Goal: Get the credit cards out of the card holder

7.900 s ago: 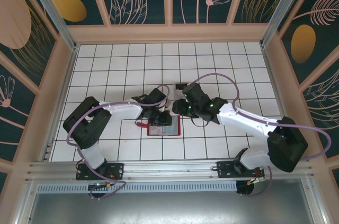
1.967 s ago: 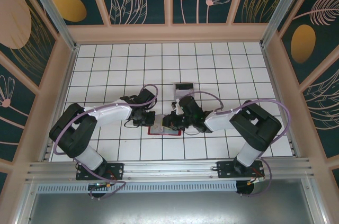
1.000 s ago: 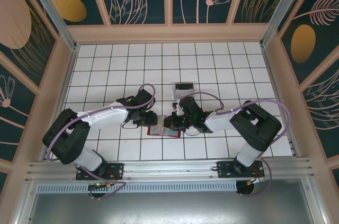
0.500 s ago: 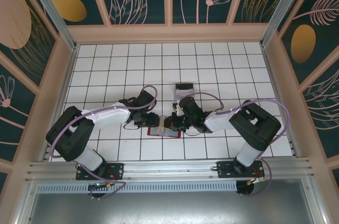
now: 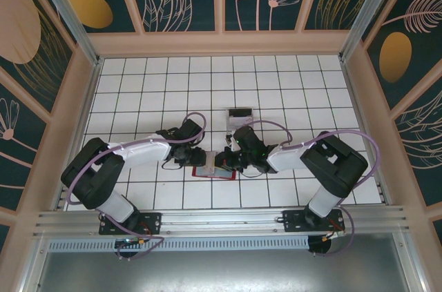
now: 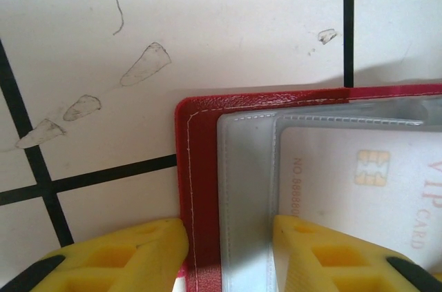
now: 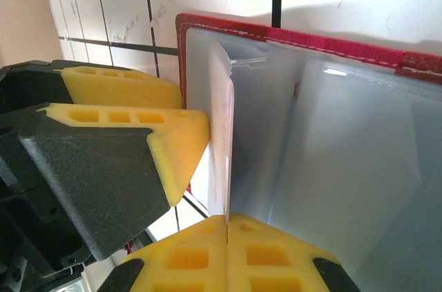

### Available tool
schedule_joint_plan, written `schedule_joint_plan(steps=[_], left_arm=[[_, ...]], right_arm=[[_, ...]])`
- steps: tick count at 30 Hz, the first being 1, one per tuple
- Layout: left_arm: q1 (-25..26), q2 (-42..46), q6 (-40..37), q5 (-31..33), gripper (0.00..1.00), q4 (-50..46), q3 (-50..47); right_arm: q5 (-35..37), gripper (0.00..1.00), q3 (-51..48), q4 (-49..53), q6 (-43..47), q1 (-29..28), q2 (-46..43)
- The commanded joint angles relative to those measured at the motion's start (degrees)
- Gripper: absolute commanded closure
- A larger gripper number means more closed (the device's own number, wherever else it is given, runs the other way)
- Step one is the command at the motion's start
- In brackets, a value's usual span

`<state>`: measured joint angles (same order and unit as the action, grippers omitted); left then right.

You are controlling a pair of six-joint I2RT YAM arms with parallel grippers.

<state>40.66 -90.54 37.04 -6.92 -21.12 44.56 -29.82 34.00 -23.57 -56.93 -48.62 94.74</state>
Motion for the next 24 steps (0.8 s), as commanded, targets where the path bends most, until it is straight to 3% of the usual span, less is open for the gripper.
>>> schedule_joint_plan(steps=[1,24], left_arm=[[0.10,-4.45,-0.97,3.47,0.60,-2.96,-3.51],[0.10,-4.88,-0.91,3.16,0.63,-2.87,-3.69]], right_arm=[[0.91,0.98,0.10,0.51,0.78,0.37,-1.27],[7.80,1.00,1.16,17.07,6.02,1.38,-6.69]])
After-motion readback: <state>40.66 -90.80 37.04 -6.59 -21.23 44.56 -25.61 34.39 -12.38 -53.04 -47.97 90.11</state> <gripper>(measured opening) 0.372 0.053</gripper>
